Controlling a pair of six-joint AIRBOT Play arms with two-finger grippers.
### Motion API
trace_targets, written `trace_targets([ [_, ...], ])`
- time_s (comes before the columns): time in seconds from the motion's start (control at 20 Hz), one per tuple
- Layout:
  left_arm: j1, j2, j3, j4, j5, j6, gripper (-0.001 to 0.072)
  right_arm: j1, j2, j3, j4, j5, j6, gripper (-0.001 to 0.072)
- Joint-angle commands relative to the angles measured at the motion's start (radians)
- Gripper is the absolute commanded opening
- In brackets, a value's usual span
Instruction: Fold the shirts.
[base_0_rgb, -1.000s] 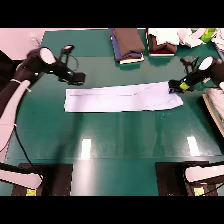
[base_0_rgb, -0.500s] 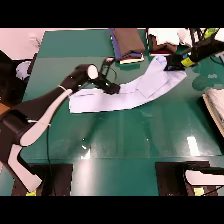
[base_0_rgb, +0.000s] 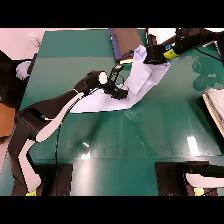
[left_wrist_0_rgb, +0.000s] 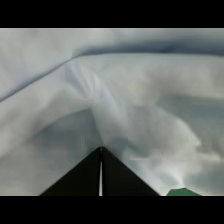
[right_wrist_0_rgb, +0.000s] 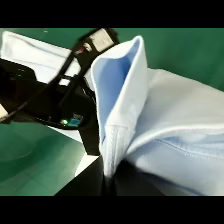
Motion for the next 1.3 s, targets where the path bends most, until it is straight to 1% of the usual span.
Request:
trace_targets([
  [0.0, 0.039, 0.031, 0.005, 0.064, -0.048, -0.009, 0.0019, 0.049, -0.016, 0.005, 0.003, -0.050, 0.029, 0.0014],
  [0.1, 0.093, 0.089, 0.005, 0.156, -0.094, -0.044, 0.0019, 0.075, -0.029, 0.005, 0.003, -0.073, 0.031, 0.0015],
  [0.2, 0.164, 0.169, 0.005, 0.257, -0.134, -0.052, 0.0019, 0.117, -0.048, 0.005, 0.011, -0.113, 0.032, 0.0015],
  [0.35, 0.293, 0.314, 0.005, 0.377, -0.184, -0.051, 0.0020, 0.188, -0.112, 0.005, 0.108, -0.195, 0.027, 0.0015],
  [0.45, 0.376, 0.406, 0.005, 0.412, -0.203, -0.040, 0.0020, 0.261, -0.179, 0.005, 0.159, -0.294, 0.003, 0.0016],
  [0.6, 0.478, 0.531, 0.005, 0.415, -0.211, -0.034, 0.0020, 0.380, -0.313, 0.005, 0.299, -0.505, -0.096, 0.0019],
  [0.65, 0.497, 0.562, 0.005, 0.415, -0.211, -0.032, 0.0020, 0.415, -0.366, 0.006, 0.383, -0.602, -0.164, 0.0114],
  [0.7, 0.510, 0.585, 0.005, 0.416, -0.212, -0.032, 0.0020, 0.441, -0.417, 0.027, 0.456, -0.654, -0.244, 0.0311],
  [0.75, 0.520, 0.601, 0.005, 0.418, -0.216, -0.031, 0.0021, 0.455, -0.464, 0.073, 0.479, -0.647, -0.269, 0.0348],
  [0.8, 0.520, 0.611, 0.005, 0.430, -0.225, -0.026, 0.0020, 0.459, -0.491, 0.117, 0.459, -0.620, -0.267, 0.0345],
  [0.85, 0.520, 0.619, 0.005, 0.439, -0.244, -0.017, 0.0020, 0.452, -0.501, 0.154, 0.409, -0.576, -0.235, 0.0344],
  [0.95, 0.520, 0.625, 0.005, 0.439, -0.279, -0.017, 0.0020, 0.414, -0.478, 0.175, 0.233, -0.472, -0.112, 0.0344],
  [1.1, 0.519, 0.625, 0.005, 0.433, -0.312, -0.017, 0.0020, 0.317, -0.377, 0.076, 0.020, -0.340, -0.028, 0.0343],
  [1.2, 0.519, 0.624, 0.000, 0.417, -0.317, -0.017, 0.0020, 0.230, -0.304, -0.021, -0.071, -0.238, 0.038, 0.0344],
  [1.25, 0.519, 0.621, 0.000, 0.405, -0.318, -0.017, 0.0020, 0.180, -0.277, -0.069, -0.090, -0.192, 0.056, 0.0348],
])
